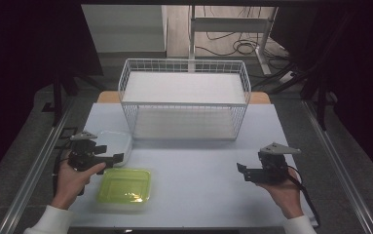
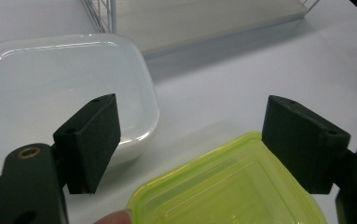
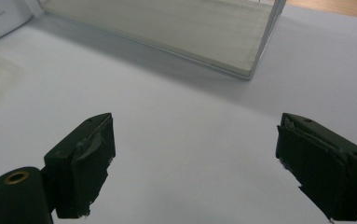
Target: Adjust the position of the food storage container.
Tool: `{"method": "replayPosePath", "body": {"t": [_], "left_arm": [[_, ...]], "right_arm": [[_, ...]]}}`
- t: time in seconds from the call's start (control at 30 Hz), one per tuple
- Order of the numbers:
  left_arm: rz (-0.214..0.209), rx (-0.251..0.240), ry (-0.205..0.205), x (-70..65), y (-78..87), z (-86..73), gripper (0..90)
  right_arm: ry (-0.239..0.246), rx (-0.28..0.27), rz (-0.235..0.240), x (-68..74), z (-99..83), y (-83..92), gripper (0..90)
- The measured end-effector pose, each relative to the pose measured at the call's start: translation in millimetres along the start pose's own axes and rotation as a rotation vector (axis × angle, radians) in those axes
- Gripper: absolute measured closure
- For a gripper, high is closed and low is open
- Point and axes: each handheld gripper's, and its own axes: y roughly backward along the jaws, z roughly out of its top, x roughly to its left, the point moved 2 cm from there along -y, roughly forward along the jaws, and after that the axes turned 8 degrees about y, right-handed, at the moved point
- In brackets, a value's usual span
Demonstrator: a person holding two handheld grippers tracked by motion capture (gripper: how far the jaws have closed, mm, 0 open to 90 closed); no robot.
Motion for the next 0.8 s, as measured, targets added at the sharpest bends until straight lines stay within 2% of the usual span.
{"method": "replayPosePath", "body": {"t": [0.37, 0.63, 0.77, 0.8], "left_arm": [[-0.003, -0.006, -0.01, -5.5, 3.1, -4.1, 17.8], [-0.013, -0.009, -0.036, -9.1, 7.0, -4.5, 16.3], [0.001, -0.021, -0.034, -9.3, 9.2, -2.3, 15.6], [-0.002, -0.025, -0.03, -9.0, 9.6, -1.6, 15.6]], "right_arm": [[-0.018, 0.016, -0.004, -2.5, 2.1, -2.6, 12.0], [-0.028, -0.007, -0.001, 3.1, 10.0, 6.4, 13.3], [-0.02, -0.017, 0.023, 9.2, 15.1, 8.9, 13.5], [-0.033, -0.016, 0.046, 11.8, 14.9, 7.2, 13.5]]}}
